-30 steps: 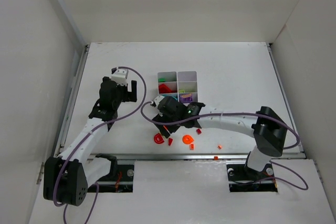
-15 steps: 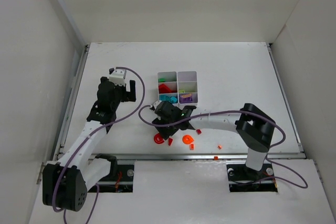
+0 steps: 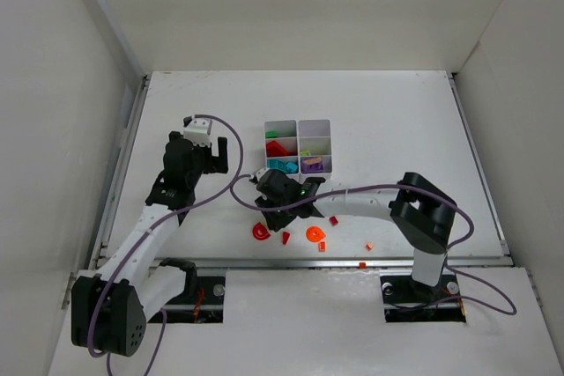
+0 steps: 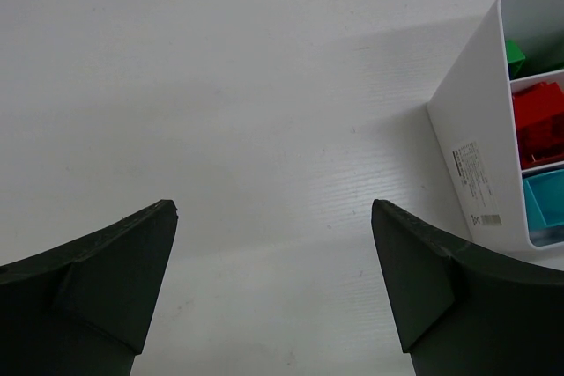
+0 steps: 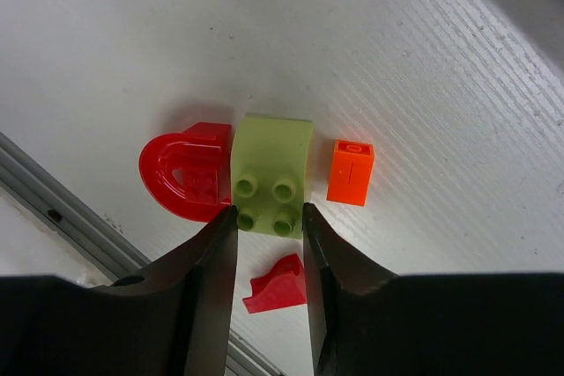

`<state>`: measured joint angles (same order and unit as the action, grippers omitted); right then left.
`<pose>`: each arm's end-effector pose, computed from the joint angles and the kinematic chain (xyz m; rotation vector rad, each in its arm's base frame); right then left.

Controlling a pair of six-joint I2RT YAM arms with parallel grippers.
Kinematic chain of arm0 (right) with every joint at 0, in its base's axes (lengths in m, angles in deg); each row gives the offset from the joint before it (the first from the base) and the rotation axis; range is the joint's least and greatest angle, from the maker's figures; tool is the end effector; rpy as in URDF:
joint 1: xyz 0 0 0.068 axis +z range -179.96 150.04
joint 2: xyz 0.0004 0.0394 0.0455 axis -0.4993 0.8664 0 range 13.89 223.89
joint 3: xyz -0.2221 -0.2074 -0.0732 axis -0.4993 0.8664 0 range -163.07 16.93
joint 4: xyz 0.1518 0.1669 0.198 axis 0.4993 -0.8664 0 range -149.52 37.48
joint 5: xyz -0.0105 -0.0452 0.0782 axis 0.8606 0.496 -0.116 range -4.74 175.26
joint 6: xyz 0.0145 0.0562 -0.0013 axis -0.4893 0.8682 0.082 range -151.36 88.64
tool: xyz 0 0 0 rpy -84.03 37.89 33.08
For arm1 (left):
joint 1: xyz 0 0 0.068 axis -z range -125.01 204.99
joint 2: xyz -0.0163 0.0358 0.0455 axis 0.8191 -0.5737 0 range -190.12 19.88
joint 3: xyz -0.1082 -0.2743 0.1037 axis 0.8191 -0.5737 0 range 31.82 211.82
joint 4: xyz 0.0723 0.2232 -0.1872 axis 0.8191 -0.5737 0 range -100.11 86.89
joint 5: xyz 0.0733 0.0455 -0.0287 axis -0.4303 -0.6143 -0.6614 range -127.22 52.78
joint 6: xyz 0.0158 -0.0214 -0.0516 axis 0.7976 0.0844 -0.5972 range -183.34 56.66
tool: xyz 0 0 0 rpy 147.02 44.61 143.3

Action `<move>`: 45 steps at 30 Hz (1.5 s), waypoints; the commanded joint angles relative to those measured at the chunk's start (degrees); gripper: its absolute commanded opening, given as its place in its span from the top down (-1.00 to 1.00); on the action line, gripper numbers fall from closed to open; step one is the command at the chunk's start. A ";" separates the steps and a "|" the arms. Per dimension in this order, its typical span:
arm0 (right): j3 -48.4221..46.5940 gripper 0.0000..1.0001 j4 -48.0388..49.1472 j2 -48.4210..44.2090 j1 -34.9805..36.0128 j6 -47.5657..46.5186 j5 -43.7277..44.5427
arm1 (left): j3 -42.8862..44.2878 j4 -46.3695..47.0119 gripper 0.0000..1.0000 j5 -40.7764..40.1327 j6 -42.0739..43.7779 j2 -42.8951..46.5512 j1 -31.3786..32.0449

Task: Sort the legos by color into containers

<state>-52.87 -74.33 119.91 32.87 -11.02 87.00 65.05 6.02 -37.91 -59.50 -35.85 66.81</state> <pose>0.1982 0.3833 0.1879 -0.9546 2.4878 0.4763 0.2427 -0.0503 0.2848 0.2373 1.7893 -0.0884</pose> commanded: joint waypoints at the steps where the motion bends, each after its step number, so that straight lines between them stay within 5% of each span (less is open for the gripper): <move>1: -0.86 0.77 -1.31 -0.01 0.45 0.05 1.51 | -0.54 1.33 -0.81 0.16 -1.02 0.62 -0.30; 5: -2.88 1.00 -3.94 -2.39 0.45 -0.74 3.00 | 0.08 2.47 -0.81 0.68 -1.02 -1.14 -0.30; 20: -8.15 1.00 -9.57 -10.56 -0.07 -0.74 11.51 | 1.83 0.54 -0.81 -0.72 -0.32 -2.81 -0.82; 25: -18.43 1.00 -16.95 -9.87 -7.18 -0.21 13.55 | 1.83 -0.59 -0.81 -2.04 -0.32 -1.67 -0.83; 34: -22.83 1.00 -14.15 -6.18 -25.10 -0.21 5.92 | 0.69 -1.22 -0.81 -2.56 -1.46 -0.53 -1.44; 45: -17.93 1.00 -13.62 -4.14 -28.37 2.95 4.77 | 0.16 -0.07 -0.81 -2.04 -2.52 -1.14 -3.81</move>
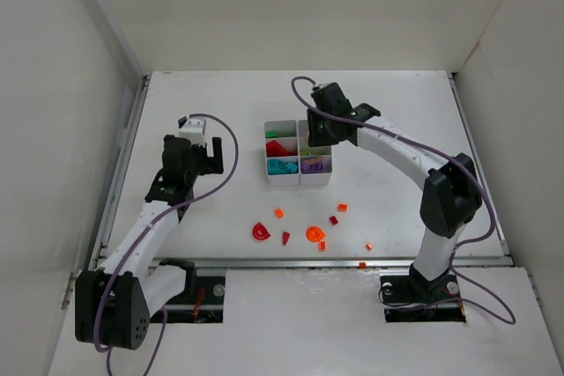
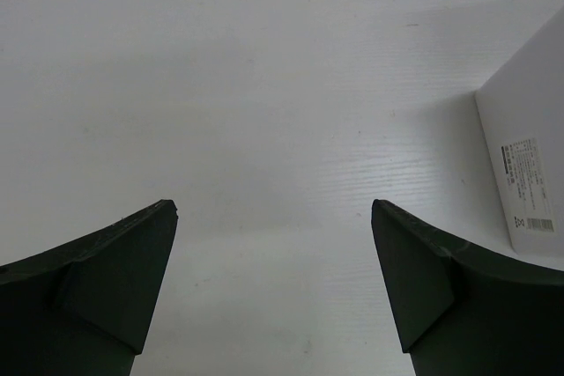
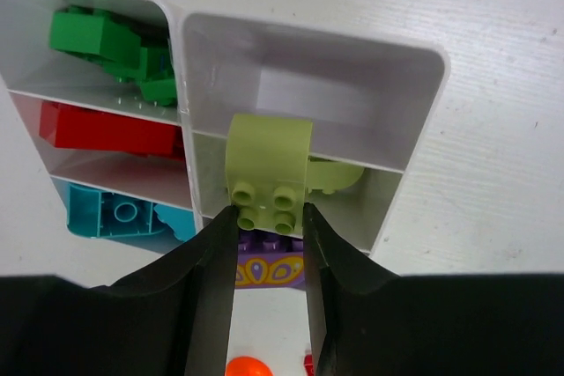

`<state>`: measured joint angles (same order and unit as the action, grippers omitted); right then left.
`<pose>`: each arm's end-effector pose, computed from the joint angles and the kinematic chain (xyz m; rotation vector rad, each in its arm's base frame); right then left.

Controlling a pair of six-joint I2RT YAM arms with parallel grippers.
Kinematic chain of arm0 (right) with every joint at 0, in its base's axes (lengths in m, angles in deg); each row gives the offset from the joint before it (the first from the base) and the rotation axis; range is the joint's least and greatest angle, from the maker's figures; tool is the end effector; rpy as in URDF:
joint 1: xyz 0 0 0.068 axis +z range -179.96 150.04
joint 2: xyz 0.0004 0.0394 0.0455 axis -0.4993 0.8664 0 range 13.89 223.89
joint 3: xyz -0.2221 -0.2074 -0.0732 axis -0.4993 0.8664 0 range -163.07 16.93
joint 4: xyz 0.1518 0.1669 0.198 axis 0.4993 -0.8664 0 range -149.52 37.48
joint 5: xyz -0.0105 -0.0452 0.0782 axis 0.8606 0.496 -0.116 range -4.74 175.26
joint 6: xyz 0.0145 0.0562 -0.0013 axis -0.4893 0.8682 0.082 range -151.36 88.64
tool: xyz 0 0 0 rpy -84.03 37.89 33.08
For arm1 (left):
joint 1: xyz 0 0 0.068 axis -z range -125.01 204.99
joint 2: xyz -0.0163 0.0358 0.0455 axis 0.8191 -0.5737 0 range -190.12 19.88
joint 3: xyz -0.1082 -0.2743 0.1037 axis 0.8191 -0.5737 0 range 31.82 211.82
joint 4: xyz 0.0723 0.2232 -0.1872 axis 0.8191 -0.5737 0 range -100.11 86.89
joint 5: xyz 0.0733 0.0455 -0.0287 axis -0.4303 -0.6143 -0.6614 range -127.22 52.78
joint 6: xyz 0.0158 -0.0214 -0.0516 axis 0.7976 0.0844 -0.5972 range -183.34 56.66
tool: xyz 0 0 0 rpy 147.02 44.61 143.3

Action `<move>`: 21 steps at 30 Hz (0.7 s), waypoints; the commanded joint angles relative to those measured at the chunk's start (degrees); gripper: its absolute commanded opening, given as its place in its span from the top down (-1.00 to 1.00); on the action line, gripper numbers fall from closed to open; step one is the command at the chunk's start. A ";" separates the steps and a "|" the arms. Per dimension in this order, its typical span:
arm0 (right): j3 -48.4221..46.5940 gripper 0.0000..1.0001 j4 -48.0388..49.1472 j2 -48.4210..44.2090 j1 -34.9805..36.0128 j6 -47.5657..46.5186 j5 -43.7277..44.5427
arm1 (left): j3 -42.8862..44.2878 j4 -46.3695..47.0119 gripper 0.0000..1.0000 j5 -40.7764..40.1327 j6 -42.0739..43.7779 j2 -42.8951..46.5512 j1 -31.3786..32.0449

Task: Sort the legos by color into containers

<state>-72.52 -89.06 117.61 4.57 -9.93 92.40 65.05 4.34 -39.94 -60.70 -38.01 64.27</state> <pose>0.3795 0.2548 0.3080 -0.2269 2.4577 0.2761 0.2502 -0.0389 0.2728 0.1616 1.8639 -0.0355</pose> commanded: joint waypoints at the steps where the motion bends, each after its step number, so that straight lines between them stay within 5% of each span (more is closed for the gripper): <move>1: 2.52 1.00 1.72 -2.81 -0.07 2.73 -0.63 | 0.16 1.61 -0.81 0.00 -1.32 1.02 -1.28; 9: 4.72 0.99 3.31 -2.38 -0.07 4.50 -1.16 | -0.36 2.14 -0.81 0.52 -1.84 0.50 -1.28; 11: 4.02 0.65 2.78 -1.59 -0.07 4.50 -1.77 | -0.36 2.14 -0.81 0.52 -1.84 0.50 -1.28; 12: 3.50 0.17 2.78 -1.59 -0.07 4.50 -2.30 | -0.36 2.14 -0.81 0.52 -1.84 1.02 -1.28; 13: 3.49 0.04 2.78 -1.59 -0.07 3.89 -2.30 | -0.36 2.14 -0.81 0.52 -1.84 1.02 -1.28; 17: 2.27 -0.26 1.56 -4.75 2.30 2.66 1.38 | -0.89 1.61 -0.81 1.05 -1.84 1.02 -1.28; 21: 1.03 -0.32 -1.69 -8.26 3.70 3.61 2.96 | -0.89 2.14 -0.81 1.58 -2.46 1.54 -1.28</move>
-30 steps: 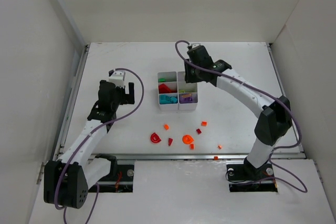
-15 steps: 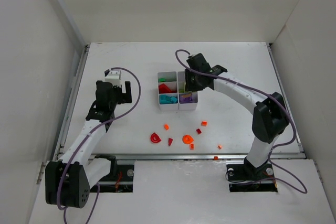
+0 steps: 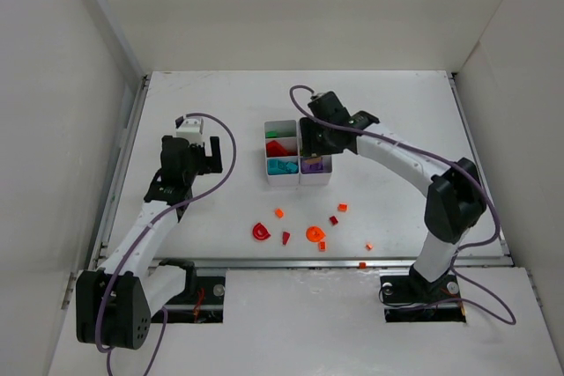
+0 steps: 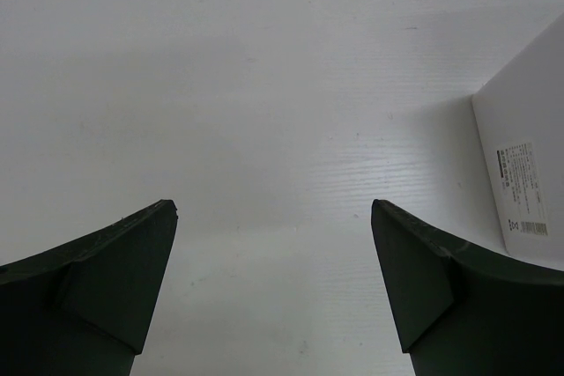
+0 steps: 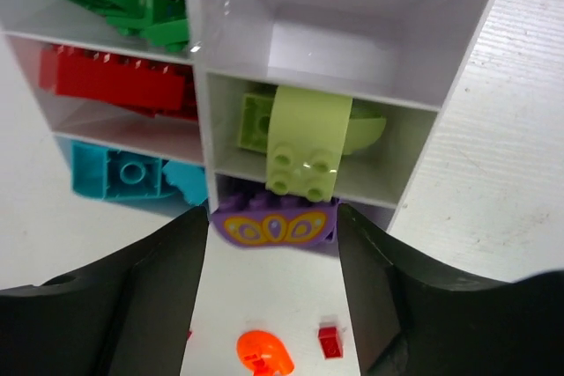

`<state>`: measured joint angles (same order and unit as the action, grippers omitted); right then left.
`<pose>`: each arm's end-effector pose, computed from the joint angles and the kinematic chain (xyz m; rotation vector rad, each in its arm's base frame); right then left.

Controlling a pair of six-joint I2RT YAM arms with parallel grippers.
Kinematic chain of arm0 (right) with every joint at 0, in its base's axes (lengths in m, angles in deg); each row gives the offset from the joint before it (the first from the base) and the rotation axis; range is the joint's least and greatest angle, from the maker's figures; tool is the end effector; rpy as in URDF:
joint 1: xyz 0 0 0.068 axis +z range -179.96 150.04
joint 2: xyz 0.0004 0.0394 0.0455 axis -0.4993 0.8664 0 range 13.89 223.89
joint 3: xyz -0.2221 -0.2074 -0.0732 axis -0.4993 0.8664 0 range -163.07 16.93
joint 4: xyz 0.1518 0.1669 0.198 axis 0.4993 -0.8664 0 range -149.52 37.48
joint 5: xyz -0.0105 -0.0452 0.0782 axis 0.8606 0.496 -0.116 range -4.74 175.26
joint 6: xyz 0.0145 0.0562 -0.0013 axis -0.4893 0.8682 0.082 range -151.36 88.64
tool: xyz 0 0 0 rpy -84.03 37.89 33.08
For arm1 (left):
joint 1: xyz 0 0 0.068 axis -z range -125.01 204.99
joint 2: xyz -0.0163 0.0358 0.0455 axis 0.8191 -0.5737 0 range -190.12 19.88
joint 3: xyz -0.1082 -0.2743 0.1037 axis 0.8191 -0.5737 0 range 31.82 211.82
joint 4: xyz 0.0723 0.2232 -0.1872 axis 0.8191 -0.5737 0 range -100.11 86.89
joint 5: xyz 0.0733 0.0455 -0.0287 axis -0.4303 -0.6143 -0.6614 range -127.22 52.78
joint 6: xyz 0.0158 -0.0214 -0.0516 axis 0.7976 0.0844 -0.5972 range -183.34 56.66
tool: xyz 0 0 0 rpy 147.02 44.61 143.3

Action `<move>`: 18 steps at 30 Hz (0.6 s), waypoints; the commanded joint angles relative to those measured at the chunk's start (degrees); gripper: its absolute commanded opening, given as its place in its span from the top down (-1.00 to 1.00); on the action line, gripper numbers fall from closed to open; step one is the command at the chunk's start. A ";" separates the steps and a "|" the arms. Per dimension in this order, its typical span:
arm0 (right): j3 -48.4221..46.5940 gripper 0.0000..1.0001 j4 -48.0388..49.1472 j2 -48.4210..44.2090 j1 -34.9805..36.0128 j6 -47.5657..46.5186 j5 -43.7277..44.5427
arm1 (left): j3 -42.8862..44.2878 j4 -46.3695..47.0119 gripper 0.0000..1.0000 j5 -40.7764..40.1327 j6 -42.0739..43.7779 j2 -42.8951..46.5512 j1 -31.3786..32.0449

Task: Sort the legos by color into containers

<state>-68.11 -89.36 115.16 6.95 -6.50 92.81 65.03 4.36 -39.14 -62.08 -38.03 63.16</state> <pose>0.3552 0.2600 0.2981 -0.2082 2.5002 0.2878 0.2509 -0.0346 0.2727 0.1308 1.8670 -0.0518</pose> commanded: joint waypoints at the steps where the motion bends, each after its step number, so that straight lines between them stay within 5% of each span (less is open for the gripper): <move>1: -2.43 -0.32 -1.91 -7.04 1.33 1.58 2.56 | -0.87 2.12 -0.81 0.77 -1.08 1.57 -0.17; 8: 7.85 -0.29 -1.92 -16.54 0.80 6.60 7.74 | -1.40 2.64 -0.81 2.08 -1.70 2.09 -0.17; 11: 10.06 -0.01 0.97 -17.07 0.18 6.60 7.21 | -1.40 2.64 -0.81 2.70 -2.31 2.10 -0.17; 18: 2.70 -0.29 2.83 -7.60 0.18 3.44 5.72 | -1.40 1.50 -0.81 3.23 -2.84 2.63 -0.17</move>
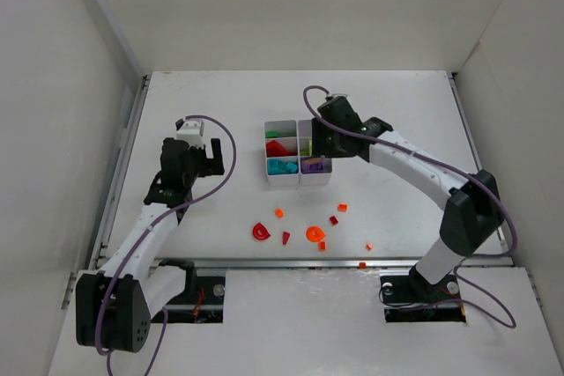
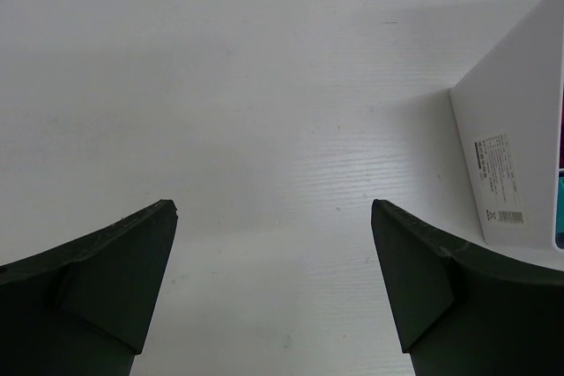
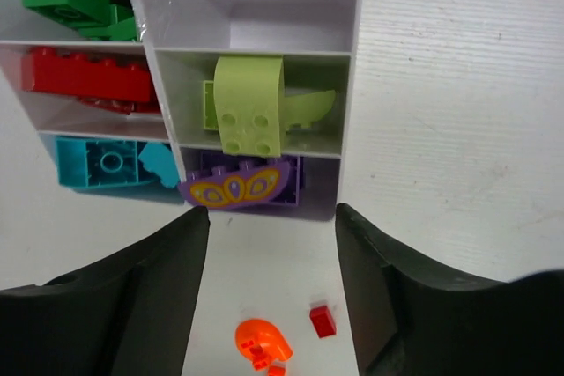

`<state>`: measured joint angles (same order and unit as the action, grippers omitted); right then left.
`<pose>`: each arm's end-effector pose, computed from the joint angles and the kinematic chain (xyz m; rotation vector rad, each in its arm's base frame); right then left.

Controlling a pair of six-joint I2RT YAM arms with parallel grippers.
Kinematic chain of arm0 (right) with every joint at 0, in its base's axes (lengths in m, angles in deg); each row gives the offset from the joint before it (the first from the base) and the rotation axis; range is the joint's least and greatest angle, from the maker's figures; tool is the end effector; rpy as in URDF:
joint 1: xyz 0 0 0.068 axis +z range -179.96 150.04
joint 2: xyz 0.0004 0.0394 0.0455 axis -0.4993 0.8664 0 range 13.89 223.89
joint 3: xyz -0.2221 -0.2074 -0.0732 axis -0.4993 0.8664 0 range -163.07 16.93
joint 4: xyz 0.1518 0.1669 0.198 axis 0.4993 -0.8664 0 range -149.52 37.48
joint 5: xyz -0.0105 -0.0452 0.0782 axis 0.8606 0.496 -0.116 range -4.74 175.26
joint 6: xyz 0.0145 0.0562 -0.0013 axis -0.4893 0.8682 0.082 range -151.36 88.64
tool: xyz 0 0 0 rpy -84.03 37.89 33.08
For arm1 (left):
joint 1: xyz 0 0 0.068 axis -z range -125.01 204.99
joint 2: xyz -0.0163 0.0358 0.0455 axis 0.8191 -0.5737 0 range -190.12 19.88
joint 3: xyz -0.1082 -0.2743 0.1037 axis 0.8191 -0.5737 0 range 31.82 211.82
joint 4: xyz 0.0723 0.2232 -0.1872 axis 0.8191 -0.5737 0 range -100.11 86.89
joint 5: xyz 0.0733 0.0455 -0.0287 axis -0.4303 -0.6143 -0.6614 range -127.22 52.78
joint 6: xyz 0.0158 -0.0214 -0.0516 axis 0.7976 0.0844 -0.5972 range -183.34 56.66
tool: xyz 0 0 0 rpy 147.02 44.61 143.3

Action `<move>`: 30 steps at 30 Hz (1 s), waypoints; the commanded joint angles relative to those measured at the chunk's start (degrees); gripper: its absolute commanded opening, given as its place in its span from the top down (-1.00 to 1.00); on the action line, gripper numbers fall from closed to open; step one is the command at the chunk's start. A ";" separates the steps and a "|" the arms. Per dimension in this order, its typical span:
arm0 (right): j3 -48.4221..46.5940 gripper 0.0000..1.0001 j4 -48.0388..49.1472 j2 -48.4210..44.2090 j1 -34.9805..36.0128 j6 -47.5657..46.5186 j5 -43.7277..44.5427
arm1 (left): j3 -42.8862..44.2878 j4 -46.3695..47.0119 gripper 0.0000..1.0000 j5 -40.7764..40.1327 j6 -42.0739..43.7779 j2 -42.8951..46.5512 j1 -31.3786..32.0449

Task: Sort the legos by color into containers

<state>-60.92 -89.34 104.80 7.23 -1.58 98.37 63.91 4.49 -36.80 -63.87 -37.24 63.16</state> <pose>0.3170 0.2287 0.3246 -0.0551 2.4265 0.2561 0.2466 -0.0357 0.2684 0.1300 1.8719 -0.1114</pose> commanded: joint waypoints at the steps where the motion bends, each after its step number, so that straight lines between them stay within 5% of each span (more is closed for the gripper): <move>1: -5.12 -0.32 2.80 3.65 -0.10 -2.18 0.17 | -0.28 0.85 -0.81 0.89 -1.05 2.36 -0.17; 16: -10.49 -0.13 4.12 13.85 -0.10 -5.17 0.17 | -0.81 0.84 -0.81 0.36 -0.52 2.89 -0.69; 21: -12.15 0.21 4.65 15.08 -0.10 -6.58 -0.36 | -0.81 0.84 -0.81 0.36 -0.52 2.37 -0.69; 26: -12.77 0.86 4.65 15.70 -0.10 -7.71 0.96 | -0.81 0.84 -0.81 0.36 -0.52 2.37 -1.22; 30: -11.37 1.00 6.76 14.38 0.95 -8.86 3.32 | -0.81 0.84 -0.81 0.36 -0.52 2.37 -1.22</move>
<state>-70.77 -87.88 120.23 7.41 -8.27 98.47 63.32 3.94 -36.60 -64.09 -35.71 62.26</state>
